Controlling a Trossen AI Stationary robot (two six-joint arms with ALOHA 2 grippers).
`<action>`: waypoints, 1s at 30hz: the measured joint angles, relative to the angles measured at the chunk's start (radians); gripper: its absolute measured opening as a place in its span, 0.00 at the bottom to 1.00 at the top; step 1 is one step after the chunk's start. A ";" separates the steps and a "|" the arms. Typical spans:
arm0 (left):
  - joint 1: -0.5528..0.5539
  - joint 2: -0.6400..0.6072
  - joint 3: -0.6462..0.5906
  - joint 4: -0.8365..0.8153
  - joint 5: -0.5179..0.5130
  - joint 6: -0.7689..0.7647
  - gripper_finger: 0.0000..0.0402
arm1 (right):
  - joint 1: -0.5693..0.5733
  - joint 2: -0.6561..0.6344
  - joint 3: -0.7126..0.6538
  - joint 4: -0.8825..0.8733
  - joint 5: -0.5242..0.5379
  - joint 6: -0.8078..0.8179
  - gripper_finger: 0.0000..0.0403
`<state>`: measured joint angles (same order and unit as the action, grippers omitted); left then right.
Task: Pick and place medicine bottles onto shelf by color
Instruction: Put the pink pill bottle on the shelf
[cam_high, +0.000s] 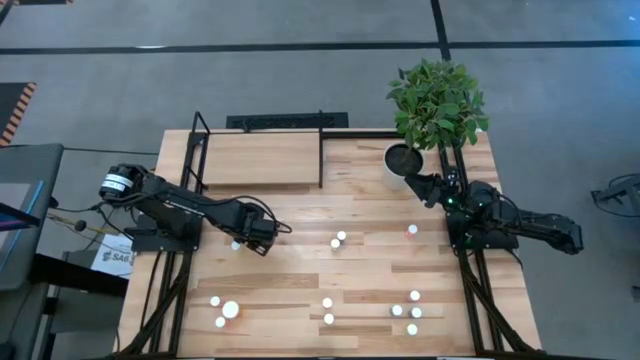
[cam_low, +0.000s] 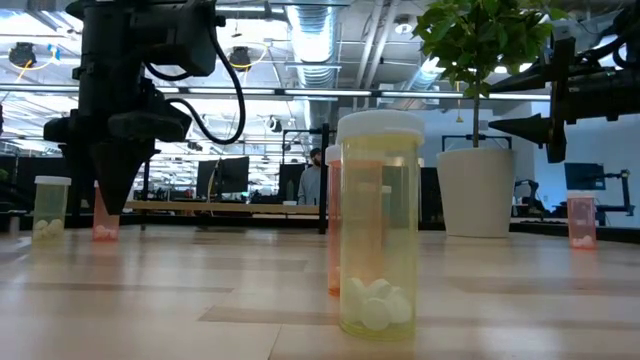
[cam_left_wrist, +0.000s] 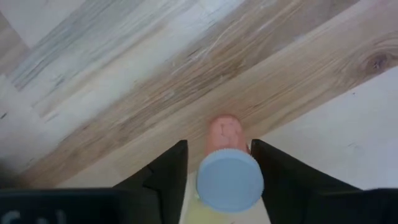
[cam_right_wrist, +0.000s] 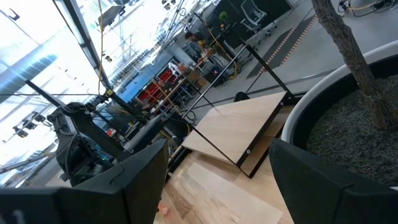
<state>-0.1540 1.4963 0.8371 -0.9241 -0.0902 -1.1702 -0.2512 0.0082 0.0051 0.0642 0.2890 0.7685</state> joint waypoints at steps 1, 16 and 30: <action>0.003 0.000 0.000 0.000 0.001 0.000 0.36 | 0.000 0.000 0.000 0.000 0.000 0.000 0.75; 0.088 0.000 0.000 0.004 0.071 0.042 0.24 | 0.000 0.000 0.000 0.000 0.000 0.000 0.75; 0.212 0.000 0.182 -0.138 -0.029 0.094 0.24 | 0.000 0.000 0.000 0.000 0.000 0.000 0.75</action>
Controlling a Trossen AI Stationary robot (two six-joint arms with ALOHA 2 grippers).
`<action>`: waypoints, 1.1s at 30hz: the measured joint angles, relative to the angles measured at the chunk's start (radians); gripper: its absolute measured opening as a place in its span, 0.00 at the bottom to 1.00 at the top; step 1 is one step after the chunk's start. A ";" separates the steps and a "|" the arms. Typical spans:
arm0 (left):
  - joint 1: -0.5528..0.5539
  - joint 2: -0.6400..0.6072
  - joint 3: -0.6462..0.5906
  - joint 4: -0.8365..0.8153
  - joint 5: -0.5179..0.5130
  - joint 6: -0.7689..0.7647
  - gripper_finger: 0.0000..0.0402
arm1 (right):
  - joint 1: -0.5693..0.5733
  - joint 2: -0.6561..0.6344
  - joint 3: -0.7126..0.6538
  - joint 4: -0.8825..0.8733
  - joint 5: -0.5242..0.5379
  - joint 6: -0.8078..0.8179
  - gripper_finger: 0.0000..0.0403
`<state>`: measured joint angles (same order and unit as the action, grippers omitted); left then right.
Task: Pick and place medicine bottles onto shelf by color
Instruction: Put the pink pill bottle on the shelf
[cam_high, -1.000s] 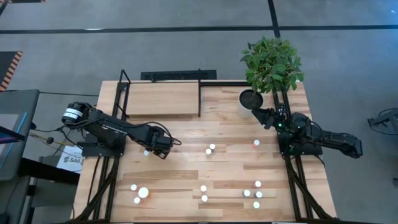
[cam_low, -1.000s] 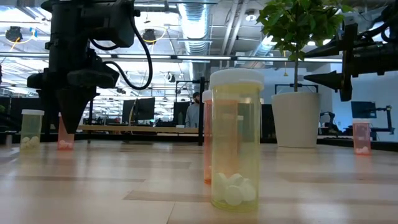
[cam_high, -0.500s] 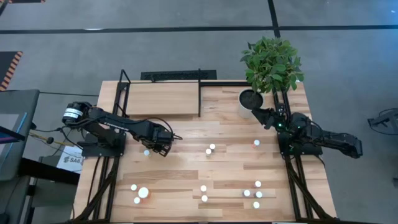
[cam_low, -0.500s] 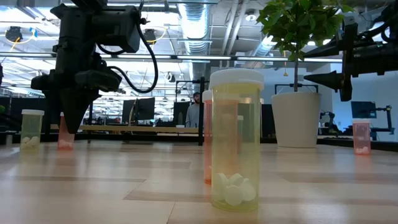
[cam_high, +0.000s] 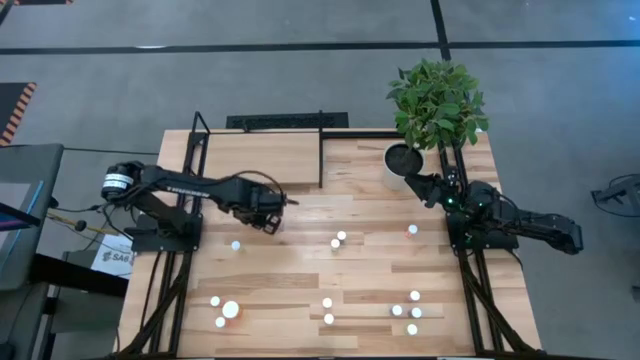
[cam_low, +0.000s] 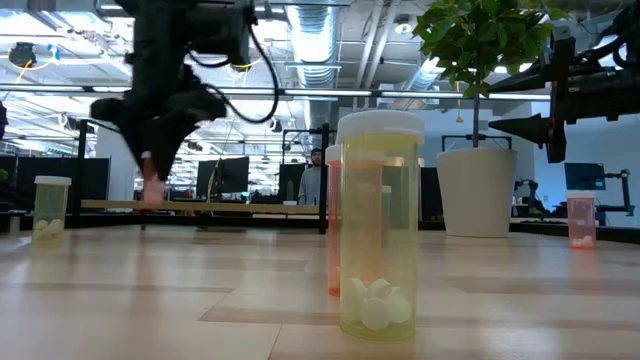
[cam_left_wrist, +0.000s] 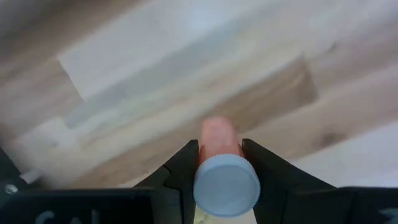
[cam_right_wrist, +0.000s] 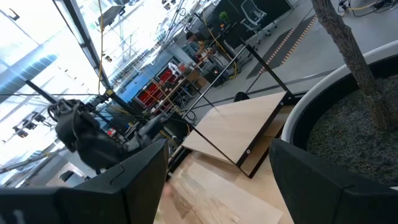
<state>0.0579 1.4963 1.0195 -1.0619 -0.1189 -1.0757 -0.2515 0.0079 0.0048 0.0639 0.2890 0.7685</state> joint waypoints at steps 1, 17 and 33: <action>0.016 0.000 0.015 -0.005 -0.009 0.002 0.24 | 0.000 0.000 0.000 0.000 0.000 0.000 0.75; 0.382 0.000 0.101 -0.010 -0.018 0.133 0.24 | 0.000 0.000 0.000 0.000 0.000 0.000 0.75; 0.744 0.049 0.100 0.056 0.028 0.139 0.24 | 0.000 0.000 0.000 0.000 0.000 0.000 0.75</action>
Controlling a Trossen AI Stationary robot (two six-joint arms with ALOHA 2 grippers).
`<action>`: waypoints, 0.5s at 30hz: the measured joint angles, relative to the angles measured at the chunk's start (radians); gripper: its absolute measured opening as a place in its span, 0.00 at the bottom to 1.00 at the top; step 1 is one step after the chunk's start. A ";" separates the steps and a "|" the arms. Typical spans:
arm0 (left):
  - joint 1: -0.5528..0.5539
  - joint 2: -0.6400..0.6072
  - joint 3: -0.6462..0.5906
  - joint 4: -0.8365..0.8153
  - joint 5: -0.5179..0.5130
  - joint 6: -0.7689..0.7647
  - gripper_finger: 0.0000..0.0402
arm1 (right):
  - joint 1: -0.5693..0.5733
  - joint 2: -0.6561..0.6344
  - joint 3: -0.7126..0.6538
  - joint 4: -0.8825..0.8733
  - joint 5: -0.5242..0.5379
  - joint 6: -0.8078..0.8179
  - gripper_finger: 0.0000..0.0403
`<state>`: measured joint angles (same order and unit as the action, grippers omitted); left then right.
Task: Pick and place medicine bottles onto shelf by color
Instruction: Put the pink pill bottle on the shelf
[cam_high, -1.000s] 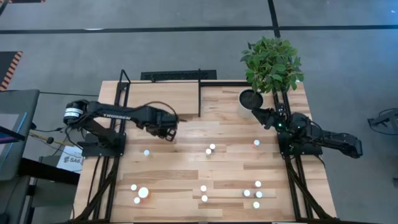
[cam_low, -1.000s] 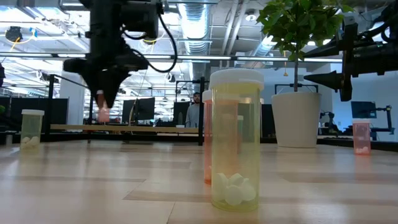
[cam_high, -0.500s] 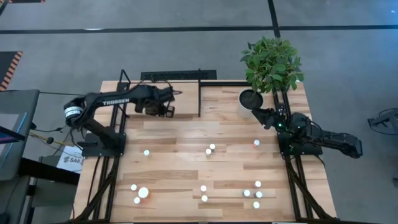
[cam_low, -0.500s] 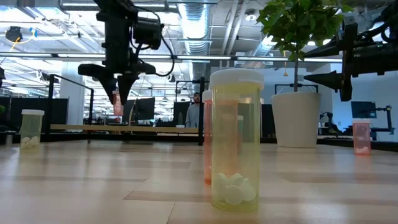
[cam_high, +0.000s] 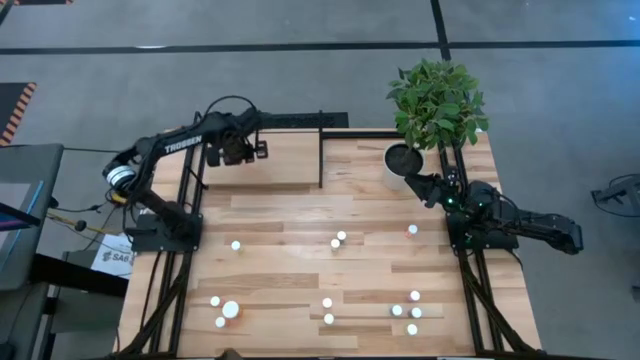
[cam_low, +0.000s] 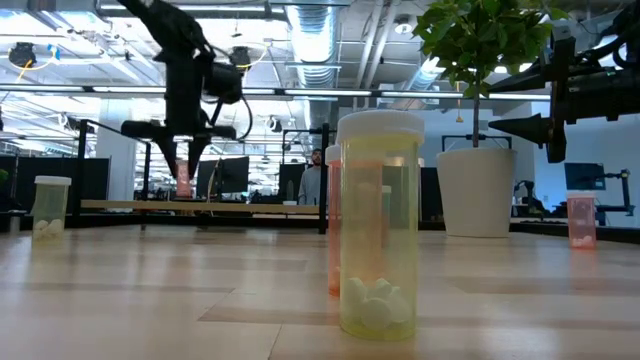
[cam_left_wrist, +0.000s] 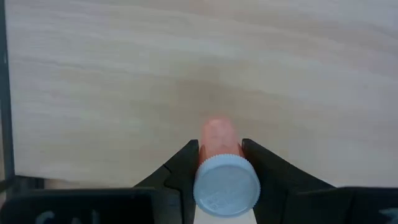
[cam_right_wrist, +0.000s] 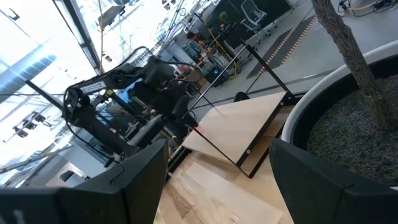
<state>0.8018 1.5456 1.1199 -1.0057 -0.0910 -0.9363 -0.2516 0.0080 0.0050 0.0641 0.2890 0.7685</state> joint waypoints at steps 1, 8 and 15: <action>0.017 0.007 0.000 -0.001 0.005 0.000 0.24 | 0.000 0.000 0.000 0.000 0.000 0.000 0.75; 0.094 0.063 0.025 -0.008 0.058 -0.002 0.24 | 0.000 0.000 0.000 0.000 0.000 0.000 0.75; 0.115 0.119 0.133 -0.065 -0.001 -0.011 0.24 | 0.000 0.000 0.000 0.000 0.000 0.000 0.75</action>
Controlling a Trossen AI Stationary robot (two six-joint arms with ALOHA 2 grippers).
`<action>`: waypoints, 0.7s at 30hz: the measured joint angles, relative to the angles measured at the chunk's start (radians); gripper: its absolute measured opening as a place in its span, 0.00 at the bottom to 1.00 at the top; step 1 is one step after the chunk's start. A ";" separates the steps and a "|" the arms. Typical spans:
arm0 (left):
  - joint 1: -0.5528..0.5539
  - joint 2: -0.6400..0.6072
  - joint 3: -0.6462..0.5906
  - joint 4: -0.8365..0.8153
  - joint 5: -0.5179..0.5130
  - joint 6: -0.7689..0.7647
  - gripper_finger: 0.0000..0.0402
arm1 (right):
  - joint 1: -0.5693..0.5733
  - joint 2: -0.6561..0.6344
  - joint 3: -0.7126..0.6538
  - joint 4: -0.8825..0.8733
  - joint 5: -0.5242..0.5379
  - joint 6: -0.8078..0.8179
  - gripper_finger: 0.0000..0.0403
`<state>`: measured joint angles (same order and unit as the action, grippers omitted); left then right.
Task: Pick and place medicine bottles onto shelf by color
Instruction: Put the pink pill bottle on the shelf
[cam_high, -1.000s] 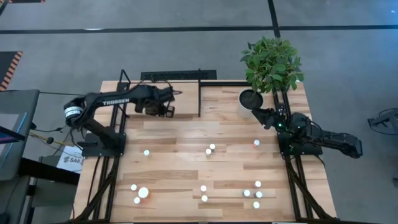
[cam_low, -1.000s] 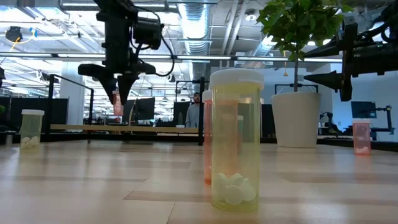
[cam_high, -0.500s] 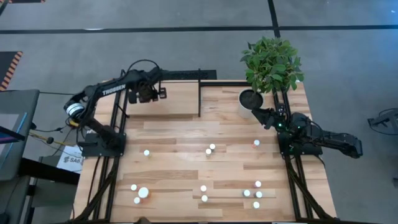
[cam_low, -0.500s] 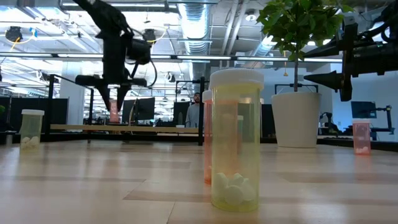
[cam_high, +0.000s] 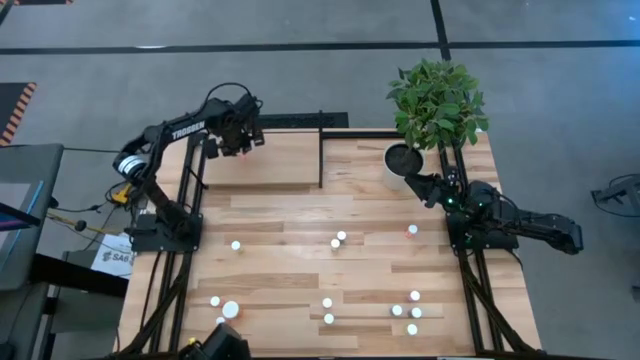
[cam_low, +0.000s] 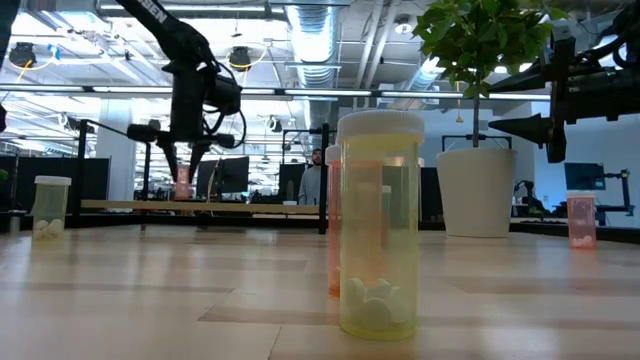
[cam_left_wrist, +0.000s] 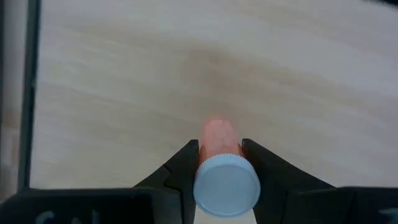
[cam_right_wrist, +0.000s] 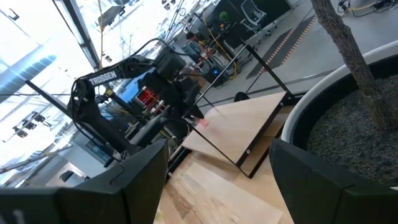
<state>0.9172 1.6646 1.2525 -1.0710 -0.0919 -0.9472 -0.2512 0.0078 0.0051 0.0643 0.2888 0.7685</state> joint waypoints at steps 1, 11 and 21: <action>0.005 0.013 0.016 -0.013 0.000 -0.005 0.24 | 0.000 0.000 0.000 0.000 0.000 0.000 0.75; 0.057 0.180 0.200 -0.104 0.067 -0.087 0.24 | 0.000 0.000 0.000 0.000 0.000 0.000 0.75; 0.103 0.237 0.266 -0.147 0.061 -0.134 0.24 | 0.000 0.000 0.000 0.000 0.000 0.000 0.75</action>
<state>1.0202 1.9015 1.5188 -1.2182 -0.0311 -1.0808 -0.2512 0.0078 0.0048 0.0640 0.2890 0.7685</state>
